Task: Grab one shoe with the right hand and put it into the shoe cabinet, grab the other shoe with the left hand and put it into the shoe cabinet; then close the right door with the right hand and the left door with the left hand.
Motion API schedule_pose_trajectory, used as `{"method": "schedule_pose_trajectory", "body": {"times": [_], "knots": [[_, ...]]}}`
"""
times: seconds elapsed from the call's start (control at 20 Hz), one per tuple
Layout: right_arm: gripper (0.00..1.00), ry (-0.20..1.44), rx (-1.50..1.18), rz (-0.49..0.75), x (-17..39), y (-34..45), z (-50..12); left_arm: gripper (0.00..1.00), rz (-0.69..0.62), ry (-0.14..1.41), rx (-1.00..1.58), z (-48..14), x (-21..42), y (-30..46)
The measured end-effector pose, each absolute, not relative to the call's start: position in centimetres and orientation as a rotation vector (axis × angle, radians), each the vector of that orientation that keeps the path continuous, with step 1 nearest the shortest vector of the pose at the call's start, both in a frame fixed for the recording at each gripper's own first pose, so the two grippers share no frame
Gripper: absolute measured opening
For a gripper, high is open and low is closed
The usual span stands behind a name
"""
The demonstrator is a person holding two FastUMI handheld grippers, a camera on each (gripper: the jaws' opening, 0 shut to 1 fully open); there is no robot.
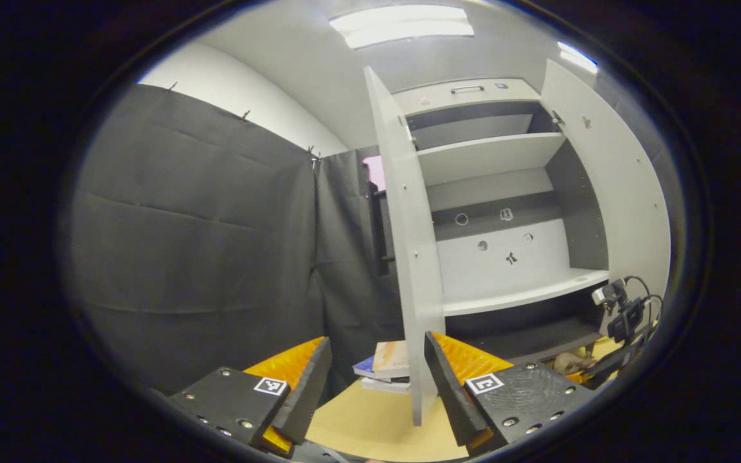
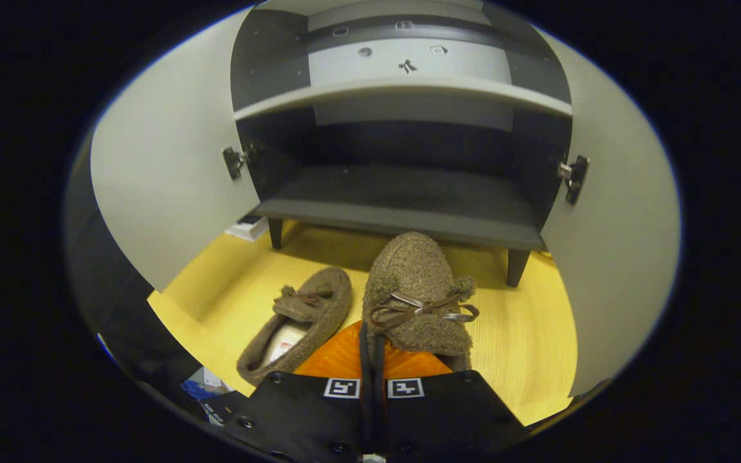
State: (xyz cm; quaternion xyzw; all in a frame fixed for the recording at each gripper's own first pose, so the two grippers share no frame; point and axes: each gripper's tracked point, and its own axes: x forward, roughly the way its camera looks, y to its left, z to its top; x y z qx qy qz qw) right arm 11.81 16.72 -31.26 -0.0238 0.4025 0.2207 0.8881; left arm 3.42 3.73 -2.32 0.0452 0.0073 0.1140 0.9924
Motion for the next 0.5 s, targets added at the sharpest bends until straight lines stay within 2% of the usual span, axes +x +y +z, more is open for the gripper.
{"method": "schedule_pose_trajectory", "body": {"times": [0.2,0.25,0.5], "knots": [[0.01,0.711,-0.033,0.475,13.3,17.1,-25.1,0.92,0.166,0.003,0.069,-2.6,4.0,1.9],[0.01,0.683,-0.025,0.478,13.5,17.2,-23.8,0.84,0.156,0.000,0.064,-2.6,4.1,1.6],[0.00,0.569,0.008,0.487,16.0,17.8,-17.2,0.84,0.095,0.004,0.056,-3.2,5.0,0.2]]}}
